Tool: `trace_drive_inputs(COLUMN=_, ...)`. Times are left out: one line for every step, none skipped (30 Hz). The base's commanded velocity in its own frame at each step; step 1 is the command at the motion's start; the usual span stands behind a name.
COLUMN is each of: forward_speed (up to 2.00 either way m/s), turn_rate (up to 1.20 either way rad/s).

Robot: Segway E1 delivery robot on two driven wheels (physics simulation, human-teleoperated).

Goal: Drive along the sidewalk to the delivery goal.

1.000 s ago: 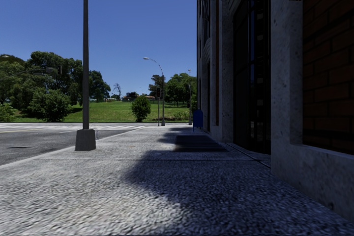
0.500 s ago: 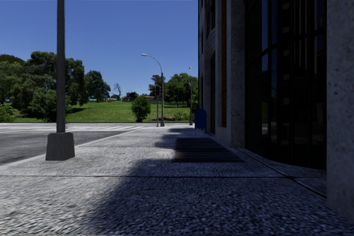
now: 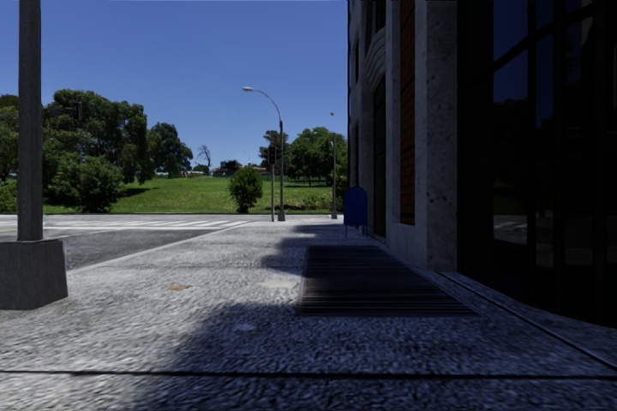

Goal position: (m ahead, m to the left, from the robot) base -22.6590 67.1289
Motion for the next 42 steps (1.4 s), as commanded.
trace_drive_inputs(forward_speed=2.0, turn_rate=0.0)
trace_drive_inputs(forward_speed=2.0, turn_rate=0.0)
trace_drive_inputs(forward_speed=2.0, turn_rate=0.0)
trace_drive_inputs(forward_speed=2.0, turn_rate=0.0)
trace_drive_inputs(forward_speed=2.0, turn_rate=0.0)
trace_drive_inputs(forward_speed=2.0, turn_rate=0.0)
trace_drive_inputs(forward_speed=2.0, turn_rate=0.0)
trace_drive_inputs(forward_speed=2.0, turn_rate=0.0)
trace_drive_inputs(forward_speed=2.0, turn_rate=0.0)
trace_drive_inputs(forward_speed=2.0, turn_rate=0.0)
trace_drive_inputs(forward_speed=2.0, turn_rate=0.0)
trace_drive_inputs(forward_speed=2.0, turn_rate=0.0)
trace_drive_inputs(forward_speed=2.0, turn_rate=0.0)
trace_drive_inputs(forward_speed=2.0, turn_rate=0.0)
trace_drive_inputs(forward_speed=2.0, turn_rate=0.0)
trace_drive_inputs(forward_speed=2.0, turn_rate=0.0)
trace_drive_inputs(forward_speed=2.0, turn_rate=0.0)
trace_drive_inputs(forward_speed=2.0, turn_rate=0.0)
trace_drive_inputs(forward_speed=2.0, turn_rate=0.0)
trace_drive_inputs(forward_speed=2.0, turn_rate=0.0)
trace_drive_inputs(forward_speed=2.0, turn_rate=0.0)
trace_drive_inputs(forward_speed=2.0, turn_rate=0.0)
trace_drive_inputs(forward_speed=2.0, turn_rate=0.0)
trace_drive_inputs(forward_speed=2.0, turn_rate=0.0)
trace_drive_inputs(forward_speed=2.0, turn_rate=0.0)
trace_drive_inputs(forward_speed=2.0, turn_rate=0.0)
trace_drive_inputs(forward_speed=2.0, turn_rate=0.0)
trace_drive_inputs(forward_speed=2.0, turn_rate=0.0)
trace_drive_inputs(forward_speed=2.0, turn_rate=0.0)
trace_drive_inputs(forward_speed=2.0, turn_rate=0.0)
trace_drive_inputs(forward_speed=2.0, turn_rate=0.0)
trace_drive_inputs(forward_speed=2.0, turn_rate=0.0)
trace_drive_inputs(forward_speed=2.0, turn_rate=0.0)
trace_drive_inputs(forward_speed=2.0, turn_rate=0.0)
trace_drive_inputs(forward_speed=2.0, turn_rate=0.0)
trace_drive_inputs(forward_speed=2.0, turn_rate=0.0)
trace_drive_inputs(forward_speed=2.0, turn_rate=0.0)
trace_drive_inputs(forward_speed=2.0, turn_rate=0.0)
trace_drive_inputs(forward_speed=2.0, turn_rate=0.0)
trace_drive_inputs(forward_speed=2.0, turn_rate=0.0)
trace_drive_inputs(forward_speed=2.0, turn_rate=0.0)
trace_drive_inputs(forward_speed=2.0, turn_rate=0.0)
